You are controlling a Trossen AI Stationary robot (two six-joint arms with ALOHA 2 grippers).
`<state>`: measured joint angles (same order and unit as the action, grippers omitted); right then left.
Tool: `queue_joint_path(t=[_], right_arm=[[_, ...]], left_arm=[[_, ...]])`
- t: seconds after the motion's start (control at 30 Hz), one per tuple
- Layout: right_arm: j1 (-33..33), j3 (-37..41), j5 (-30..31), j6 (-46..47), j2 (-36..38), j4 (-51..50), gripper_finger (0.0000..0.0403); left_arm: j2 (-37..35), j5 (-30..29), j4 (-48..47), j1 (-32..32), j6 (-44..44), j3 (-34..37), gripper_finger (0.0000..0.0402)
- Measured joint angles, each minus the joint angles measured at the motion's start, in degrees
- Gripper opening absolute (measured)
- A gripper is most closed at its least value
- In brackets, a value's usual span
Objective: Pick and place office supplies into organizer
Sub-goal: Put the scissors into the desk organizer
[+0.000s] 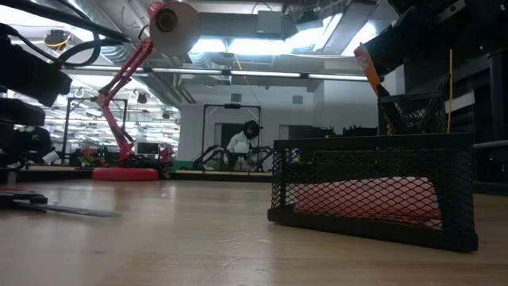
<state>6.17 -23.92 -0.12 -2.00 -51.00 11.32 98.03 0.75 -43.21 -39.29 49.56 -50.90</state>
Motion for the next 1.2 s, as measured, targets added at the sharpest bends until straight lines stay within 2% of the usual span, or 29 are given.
queue_joint_path(t=[0.3,0.7,0.77,0.93,1.03,1.2], right_arm=[[0.0,0.0,0.0,0.2,0.0,0.0,0.0034],[0.0,0.0,0.0,0.2,0.0,0.1,0.0034],[0.0,0.0,0.0,0.2,0.0,0.4,0.0034],[0.0,0.0,0.0,0.2,0.0,1.9,0.0034],[0.0,0.0,0.0,0.2,0.0,2.4,0.0034],[0.0,0.0,0.0,2.0,0.0,2.7,0.0034]], left_arm=[[0.1,-0.7,-0.3,0.0,-0.8,-0.4,0.0017],[0.3,-3.2,-2.5,-0.1,0.5,-1.4,0.0016],[0.6,-5.2,-5.0,-0.1,-0.6,-3.0,0.0016],[0.7,-17.5,-8.6,0.4,-5.6,-9.0,0.0014],[0.6,-20.4,-12.7,1.2,-8.2,-11.5,0.0014],[0.6,-26.2,-14.2,3.6,-13.4,-14.6,0.0014]])
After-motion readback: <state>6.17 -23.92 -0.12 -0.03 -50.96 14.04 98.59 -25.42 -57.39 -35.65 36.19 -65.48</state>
